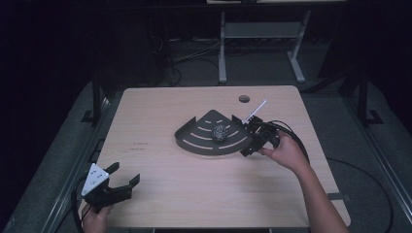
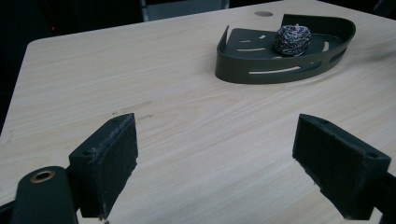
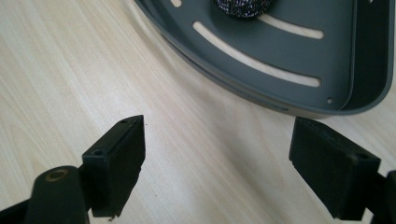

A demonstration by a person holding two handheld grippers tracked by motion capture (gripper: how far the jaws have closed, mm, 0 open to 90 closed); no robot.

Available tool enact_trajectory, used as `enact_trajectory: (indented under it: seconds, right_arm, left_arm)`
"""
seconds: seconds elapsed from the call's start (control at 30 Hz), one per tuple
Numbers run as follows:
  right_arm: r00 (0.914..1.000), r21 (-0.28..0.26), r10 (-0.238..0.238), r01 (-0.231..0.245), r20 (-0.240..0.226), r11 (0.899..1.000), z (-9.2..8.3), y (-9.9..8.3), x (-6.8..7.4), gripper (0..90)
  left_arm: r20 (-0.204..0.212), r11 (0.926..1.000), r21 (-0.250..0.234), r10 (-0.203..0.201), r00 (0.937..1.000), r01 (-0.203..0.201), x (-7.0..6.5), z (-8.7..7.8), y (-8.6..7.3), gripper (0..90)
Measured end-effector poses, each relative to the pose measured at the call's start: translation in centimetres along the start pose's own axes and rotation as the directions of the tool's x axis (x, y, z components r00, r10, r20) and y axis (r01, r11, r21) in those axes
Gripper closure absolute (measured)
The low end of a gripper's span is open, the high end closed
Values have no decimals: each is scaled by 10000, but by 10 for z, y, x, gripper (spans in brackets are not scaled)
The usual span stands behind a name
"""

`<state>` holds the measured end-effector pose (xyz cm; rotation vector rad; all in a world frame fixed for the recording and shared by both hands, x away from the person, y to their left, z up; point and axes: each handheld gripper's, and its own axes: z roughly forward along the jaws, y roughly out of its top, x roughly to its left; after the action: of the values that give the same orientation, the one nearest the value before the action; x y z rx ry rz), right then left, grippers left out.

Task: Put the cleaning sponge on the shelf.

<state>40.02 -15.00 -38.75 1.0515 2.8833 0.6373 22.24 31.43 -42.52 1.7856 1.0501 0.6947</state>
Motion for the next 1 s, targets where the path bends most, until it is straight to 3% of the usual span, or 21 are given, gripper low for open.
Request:
enact_trajectory:
  seconds: [0.57,1.0]
  right_arm:
    - [9997,-271,220,-223,-96,9994,-7,-33,3,181]
    - [9988,-319,479,-477,47,9984,-8,-72,5,180]
  left_arm:
    - [46,10000,-3,3,10000,-3,-2,1,0,133]
    - [89,9999,86,55,9999,-55,-2,3,0,133]
